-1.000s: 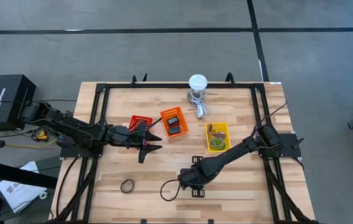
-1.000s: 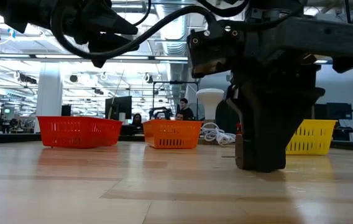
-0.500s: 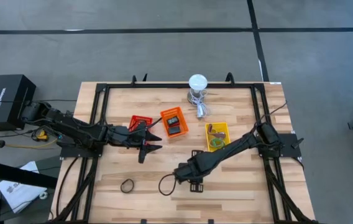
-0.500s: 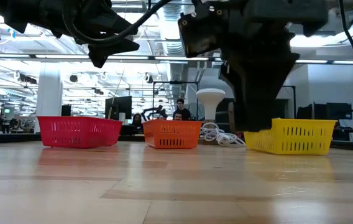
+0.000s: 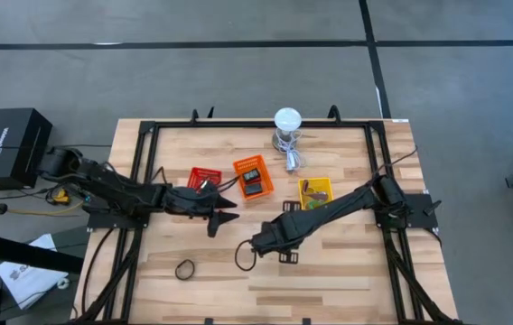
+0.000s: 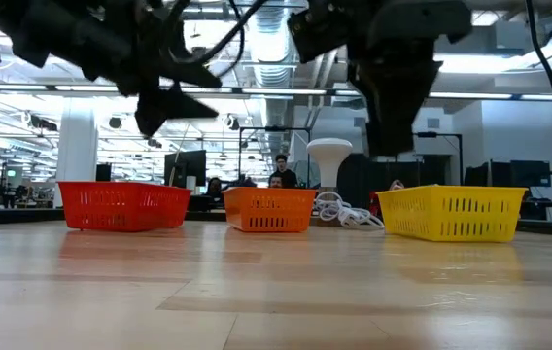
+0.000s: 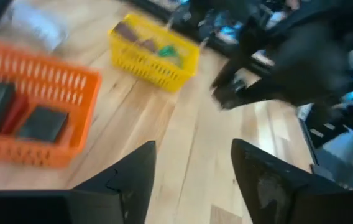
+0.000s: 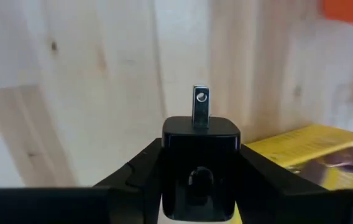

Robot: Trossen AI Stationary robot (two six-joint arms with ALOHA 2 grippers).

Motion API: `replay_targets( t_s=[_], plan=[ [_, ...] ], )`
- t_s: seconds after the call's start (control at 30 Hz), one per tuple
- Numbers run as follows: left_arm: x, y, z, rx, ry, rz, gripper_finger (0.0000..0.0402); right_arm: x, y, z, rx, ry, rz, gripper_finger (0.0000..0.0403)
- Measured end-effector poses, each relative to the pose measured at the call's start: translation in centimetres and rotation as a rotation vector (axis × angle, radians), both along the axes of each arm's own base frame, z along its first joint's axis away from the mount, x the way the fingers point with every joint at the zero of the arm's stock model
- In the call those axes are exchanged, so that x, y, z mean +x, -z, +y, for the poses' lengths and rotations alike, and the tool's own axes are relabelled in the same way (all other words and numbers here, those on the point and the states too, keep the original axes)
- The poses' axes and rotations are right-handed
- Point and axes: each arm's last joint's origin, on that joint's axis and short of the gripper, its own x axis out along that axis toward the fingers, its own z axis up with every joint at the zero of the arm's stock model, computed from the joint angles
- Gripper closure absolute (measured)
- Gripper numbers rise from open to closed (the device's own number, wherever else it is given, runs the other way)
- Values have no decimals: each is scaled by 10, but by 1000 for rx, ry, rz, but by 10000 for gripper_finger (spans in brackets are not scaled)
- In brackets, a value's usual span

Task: Pick & Place Office items
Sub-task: Put the black charger adapter into the red bin

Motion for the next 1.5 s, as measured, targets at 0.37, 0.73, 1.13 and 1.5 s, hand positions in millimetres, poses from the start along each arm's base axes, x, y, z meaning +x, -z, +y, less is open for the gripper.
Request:
replay_targets(
  t_s=[0.37,0.73,1.13,1.5],
  plan=[
    [24,31,0,-247,-124,-49,132,6,-26,-2,-107,-46,-79,258],
    [34,31,-1,-316,-125,-181,131,17,-29,-23,-181,-7,-149,255],
    [35,30,6,-308,-188,-202,131,44,-32,-45,-175,-47,-325,255],
    [35,29,8,-298,-226,-217,131,54,-35,-53,-177,-78,-390,255]
  ],
)
